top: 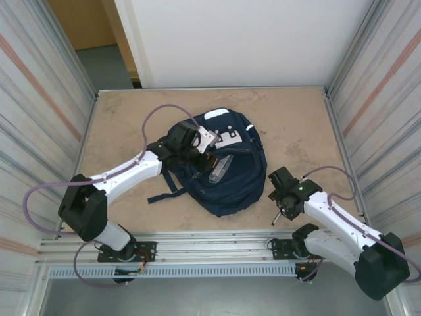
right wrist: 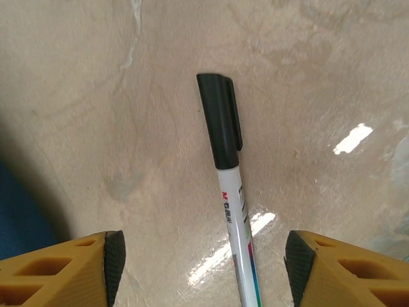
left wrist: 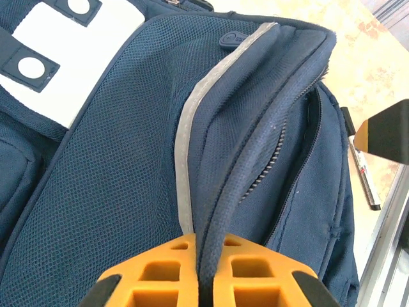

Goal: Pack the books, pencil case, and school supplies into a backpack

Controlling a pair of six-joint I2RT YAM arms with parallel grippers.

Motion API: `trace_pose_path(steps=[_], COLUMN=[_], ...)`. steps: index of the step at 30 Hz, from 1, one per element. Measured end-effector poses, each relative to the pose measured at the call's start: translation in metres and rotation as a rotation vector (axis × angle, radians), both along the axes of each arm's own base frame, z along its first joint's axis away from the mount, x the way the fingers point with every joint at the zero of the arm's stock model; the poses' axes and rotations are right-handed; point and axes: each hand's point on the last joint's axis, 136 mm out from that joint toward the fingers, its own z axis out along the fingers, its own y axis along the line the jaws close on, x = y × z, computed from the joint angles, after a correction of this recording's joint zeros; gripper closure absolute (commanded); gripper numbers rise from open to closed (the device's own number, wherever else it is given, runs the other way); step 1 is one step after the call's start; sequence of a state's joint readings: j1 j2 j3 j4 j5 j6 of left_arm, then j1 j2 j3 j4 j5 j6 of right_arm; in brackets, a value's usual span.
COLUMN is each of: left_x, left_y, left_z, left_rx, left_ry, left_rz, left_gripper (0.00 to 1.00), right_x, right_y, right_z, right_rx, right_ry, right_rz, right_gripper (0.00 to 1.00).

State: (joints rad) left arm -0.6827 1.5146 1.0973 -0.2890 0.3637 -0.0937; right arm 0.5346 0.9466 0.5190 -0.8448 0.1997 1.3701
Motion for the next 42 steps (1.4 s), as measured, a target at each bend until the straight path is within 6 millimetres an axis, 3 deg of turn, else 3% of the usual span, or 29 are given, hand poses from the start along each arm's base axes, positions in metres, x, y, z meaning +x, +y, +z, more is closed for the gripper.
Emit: trace_pose_path(steps=[4,8,14,17,23,30,32,36,39,42], left_x=[0.0,0.001,0.002,0.003,0.002,0.004,0.003,0.0,-0.001,-0.003], left_y=[0.0,0.001,0.001,0.002,-0.001,0.001,0.001,0.0,0.0,0.001], left_z=[0.0,0.0,-0.001,-0.001,0.002,0.017,0.019,0.02,0.022,0.025], left_rx=[0.0,0.004,0.004,0.002,-0.036,-0.119,-0.129,-0.138,-0.14,-0.139], left_ry=[0.0,-0.003,0.0,0.007,0.054,0.117,0.127,0.143,0.144,0.144], left_rz=[0.001,0.006,0.016,0.028,0.054,0.102,0.102,0.099,0.097,0.096], left_gripper=[1.0,1.0,1.0,1.0,1.0,1.0,1.0,1.0,1.0,1.0], right_x=[-0.008,-0.015,-0.012,-0.006,0.022,0.059,0.069,0.083,0.089,0.099], right_y=[0.006,0.012,0.024,0.032,0.071,0.143,0.162,0.19,0.2,0.198], right_z=[-0.02,-0.031,-0.025,-0.004,0.059,0.118,0.121,0.103,0.077,0.062], right_rx=[-0.005,-0.046,-0.076,-0.091,0.041,0.204,0.243,0.253,0.239,0.232], right_ry=[0.063,0.101,0.078,0.024,-0.146,-0.289,-0.302,-0.271,-0.215,-0.174], right_rz=[0.011,0.026,0.051,0.06,0.057,0.114,0.121,0.139,0.144,0.133], right_gripper=[0.54,0.78,0.89,0.89,0.87,0.87,0.86,0.66,0.58,0.54])
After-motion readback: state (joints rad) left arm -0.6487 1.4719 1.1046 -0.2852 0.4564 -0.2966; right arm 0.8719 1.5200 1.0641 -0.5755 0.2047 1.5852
